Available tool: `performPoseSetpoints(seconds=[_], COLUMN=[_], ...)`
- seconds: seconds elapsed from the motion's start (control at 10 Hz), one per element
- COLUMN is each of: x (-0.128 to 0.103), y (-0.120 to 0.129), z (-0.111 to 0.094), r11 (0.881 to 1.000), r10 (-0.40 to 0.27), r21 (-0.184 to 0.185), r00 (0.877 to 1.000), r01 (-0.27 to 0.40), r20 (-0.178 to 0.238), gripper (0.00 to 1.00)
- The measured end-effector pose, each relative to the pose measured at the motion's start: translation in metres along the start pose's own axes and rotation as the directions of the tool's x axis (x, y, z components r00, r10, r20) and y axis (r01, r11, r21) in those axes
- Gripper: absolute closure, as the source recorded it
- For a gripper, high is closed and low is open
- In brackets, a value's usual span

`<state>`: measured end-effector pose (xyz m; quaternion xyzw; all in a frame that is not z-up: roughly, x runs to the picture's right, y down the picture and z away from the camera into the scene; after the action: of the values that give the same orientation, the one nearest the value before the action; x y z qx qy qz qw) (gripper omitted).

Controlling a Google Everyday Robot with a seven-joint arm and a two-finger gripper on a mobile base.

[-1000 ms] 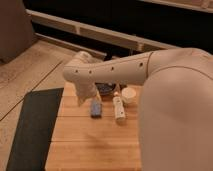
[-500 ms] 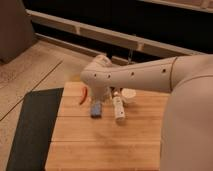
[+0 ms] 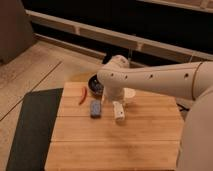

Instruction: Place the bottle in the ceramic bowl

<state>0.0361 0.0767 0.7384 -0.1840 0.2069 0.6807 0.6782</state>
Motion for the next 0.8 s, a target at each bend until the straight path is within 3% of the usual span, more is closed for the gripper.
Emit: performPoseSetpoints(seconds=[0.4,0.6,0.8], x=[-0.009,-0.038,-0.057], y=[-0.008,-0.045,-0.06], z=[0.004,0.016,0.033], r11=[1.0,0.997,0.993], r10=[0.019,0.073,0.115], r21=[0.006,0.023,-0.023], r00=[1.0,0.997,0.993], r01=[-0.019,-0.073,-0.114], r20=[0.007,0.03,0.038], gripper=[0.35,0.35,0.35])
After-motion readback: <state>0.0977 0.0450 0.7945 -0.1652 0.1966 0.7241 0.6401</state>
